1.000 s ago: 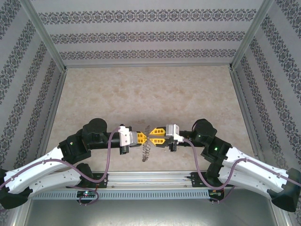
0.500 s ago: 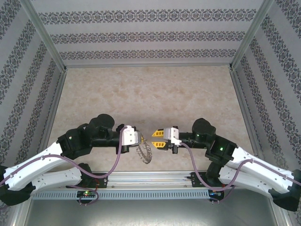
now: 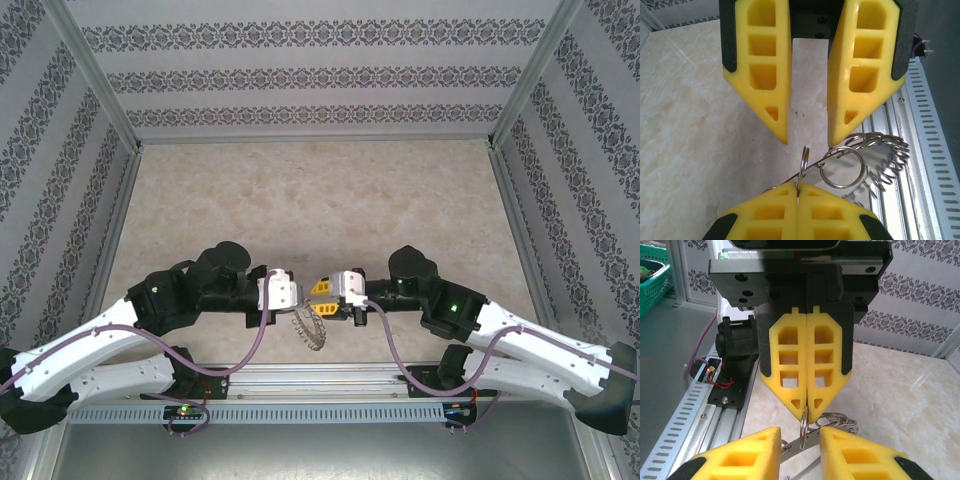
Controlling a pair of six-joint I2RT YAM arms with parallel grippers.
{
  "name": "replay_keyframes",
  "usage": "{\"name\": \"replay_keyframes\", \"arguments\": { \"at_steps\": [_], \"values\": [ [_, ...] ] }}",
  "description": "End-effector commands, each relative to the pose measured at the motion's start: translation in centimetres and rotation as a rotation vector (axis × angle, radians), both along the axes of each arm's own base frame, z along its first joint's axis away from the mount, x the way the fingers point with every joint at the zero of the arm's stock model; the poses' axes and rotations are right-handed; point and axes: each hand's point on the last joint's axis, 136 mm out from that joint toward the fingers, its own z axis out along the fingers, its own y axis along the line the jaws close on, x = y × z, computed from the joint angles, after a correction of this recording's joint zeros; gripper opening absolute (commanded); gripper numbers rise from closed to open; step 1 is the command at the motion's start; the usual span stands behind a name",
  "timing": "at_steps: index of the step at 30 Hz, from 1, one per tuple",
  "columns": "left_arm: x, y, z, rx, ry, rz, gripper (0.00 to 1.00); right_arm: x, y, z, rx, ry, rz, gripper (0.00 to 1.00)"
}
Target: Put the keys on the keyring
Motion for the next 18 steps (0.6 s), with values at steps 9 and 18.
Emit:
{"name": "replay_keyframes", "arguments": {
  "at_steps": [9, 18],
  "values": [
    [-0.6, -0.2, 1.3, -0.016, -0.017, -0.034, 0.0, 0.3, 0.9, 0.6, -0.019, -0.038, 0.0, 0.2],
    [-0.8, -0.4, 1.1, -0.026, -0.005, -0.046, 0.0, 1.3, 0.7, -0.1, -0.057, -0.062, -0.053, 0.0]
  ]
}}
